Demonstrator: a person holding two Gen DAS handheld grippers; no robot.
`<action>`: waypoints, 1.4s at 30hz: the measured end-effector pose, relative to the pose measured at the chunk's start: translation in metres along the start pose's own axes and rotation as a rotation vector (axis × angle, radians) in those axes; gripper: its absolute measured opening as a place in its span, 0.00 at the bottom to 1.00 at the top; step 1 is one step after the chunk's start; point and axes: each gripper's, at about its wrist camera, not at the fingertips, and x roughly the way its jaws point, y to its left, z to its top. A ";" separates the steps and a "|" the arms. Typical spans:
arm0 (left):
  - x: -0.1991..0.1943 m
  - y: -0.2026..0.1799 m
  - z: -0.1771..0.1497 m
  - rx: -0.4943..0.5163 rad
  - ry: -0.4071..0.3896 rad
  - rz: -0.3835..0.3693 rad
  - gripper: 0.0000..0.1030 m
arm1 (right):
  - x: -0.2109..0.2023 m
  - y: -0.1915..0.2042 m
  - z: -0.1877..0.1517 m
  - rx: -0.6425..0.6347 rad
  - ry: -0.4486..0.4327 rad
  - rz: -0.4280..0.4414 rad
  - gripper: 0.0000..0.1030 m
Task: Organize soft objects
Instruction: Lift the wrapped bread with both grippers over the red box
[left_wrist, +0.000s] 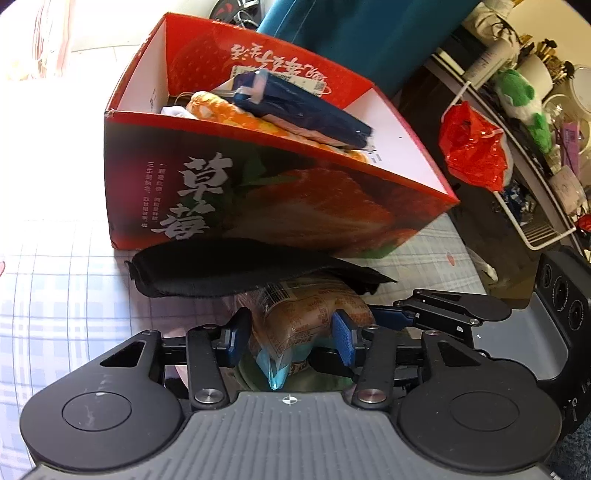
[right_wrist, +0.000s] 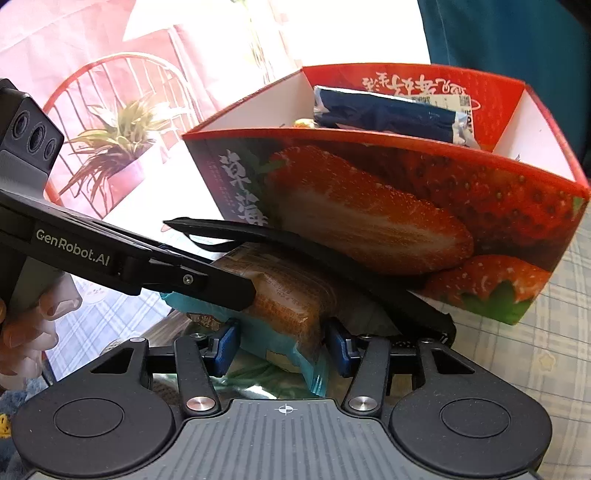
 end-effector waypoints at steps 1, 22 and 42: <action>-0.003 -0.003 -0.002 0.005 -0.005 -0.002 0.48 | -0.003 0.002 -0.001 -0.010 -0.005 -0.003 0.45; -0.056 -0.042 -0.022 0.084 -0.103 -0.014 0.47 | -0.065 0.033 -0.005 -0.107 -0.089 -0.033 0.45; -0.094 -0.070 0.014 0.172 -0.231 -0.023 0.48 | -0.104 0.040 0.044 -0.226 -0.211 -0.085 0.45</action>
